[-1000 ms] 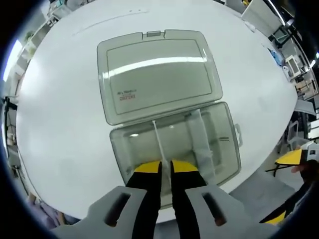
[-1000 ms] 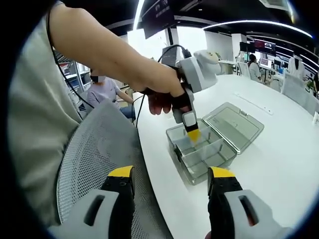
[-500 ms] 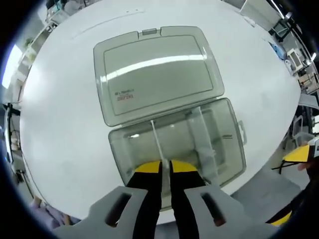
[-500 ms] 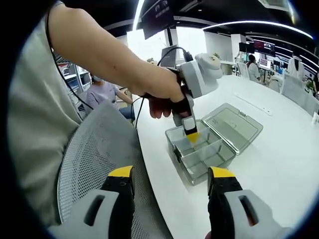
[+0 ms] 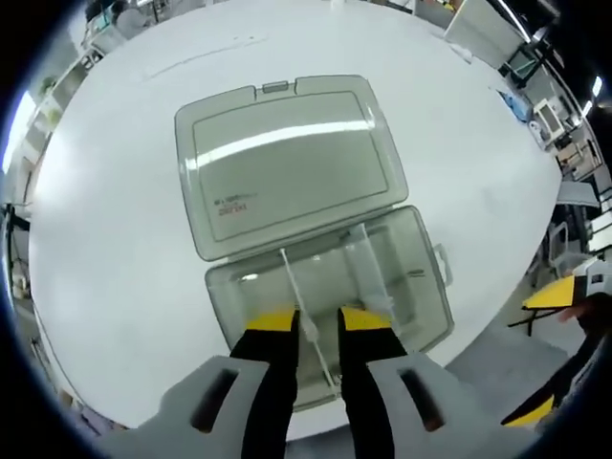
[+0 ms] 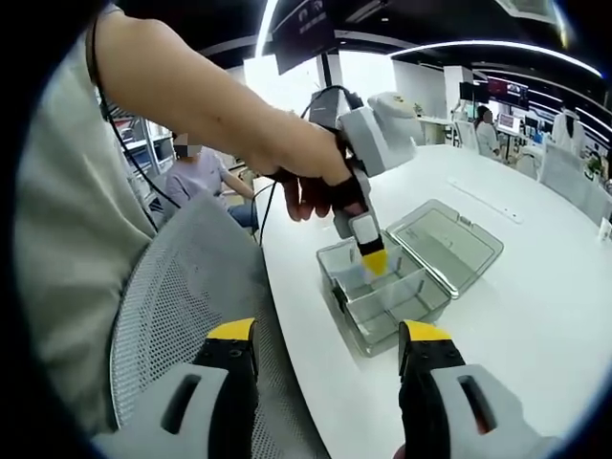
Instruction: Insert the divider into the dual guide fixture by aligning both edges with the guide slots and pushing it downward to the bottom, including one-sided entry, uneven engagement, binding, and posture correction.
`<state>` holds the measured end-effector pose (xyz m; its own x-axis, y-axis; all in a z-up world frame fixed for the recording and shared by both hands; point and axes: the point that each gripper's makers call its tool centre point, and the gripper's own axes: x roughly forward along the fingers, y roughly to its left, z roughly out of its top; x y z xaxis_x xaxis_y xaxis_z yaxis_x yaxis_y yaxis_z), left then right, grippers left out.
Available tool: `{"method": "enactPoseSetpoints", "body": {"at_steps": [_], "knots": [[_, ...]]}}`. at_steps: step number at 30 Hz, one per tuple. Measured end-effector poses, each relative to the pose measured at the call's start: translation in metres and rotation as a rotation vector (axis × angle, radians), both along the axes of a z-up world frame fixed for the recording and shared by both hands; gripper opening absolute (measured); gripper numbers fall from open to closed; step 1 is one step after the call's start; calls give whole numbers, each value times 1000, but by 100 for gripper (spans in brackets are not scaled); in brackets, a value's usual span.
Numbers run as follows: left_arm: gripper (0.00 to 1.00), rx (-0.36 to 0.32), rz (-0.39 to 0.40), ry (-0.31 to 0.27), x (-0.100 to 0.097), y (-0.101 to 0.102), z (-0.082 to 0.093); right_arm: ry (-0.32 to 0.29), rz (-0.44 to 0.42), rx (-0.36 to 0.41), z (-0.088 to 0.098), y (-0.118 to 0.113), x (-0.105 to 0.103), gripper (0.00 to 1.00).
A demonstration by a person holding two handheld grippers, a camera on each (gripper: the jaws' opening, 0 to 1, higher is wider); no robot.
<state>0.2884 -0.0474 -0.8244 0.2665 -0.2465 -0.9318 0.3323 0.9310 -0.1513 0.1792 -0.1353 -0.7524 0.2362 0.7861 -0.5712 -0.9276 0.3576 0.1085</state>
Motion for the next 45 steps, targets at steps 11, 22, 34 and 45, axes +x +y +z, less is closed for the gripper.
{"method": "enactPoseSetpoints", "body": {"at_steps": [11, 22, 34, 45], "knots": [[30, -126, -80, -123, -9, -2, 29, -4, 7, -11, -2, 3, 3, 57], [43, -345, -67, -295, -26, -3, 70, -4, 4, -39, -6, 0, 3, 58], [55, -508, -128, -456, -47, -15, 103, -17, 6, -72, 1, -6, 5, 58], [64, -557, -185, -597, -62, -16, 128, -22, -5, -121, 9, -37, 8, 58]]}}
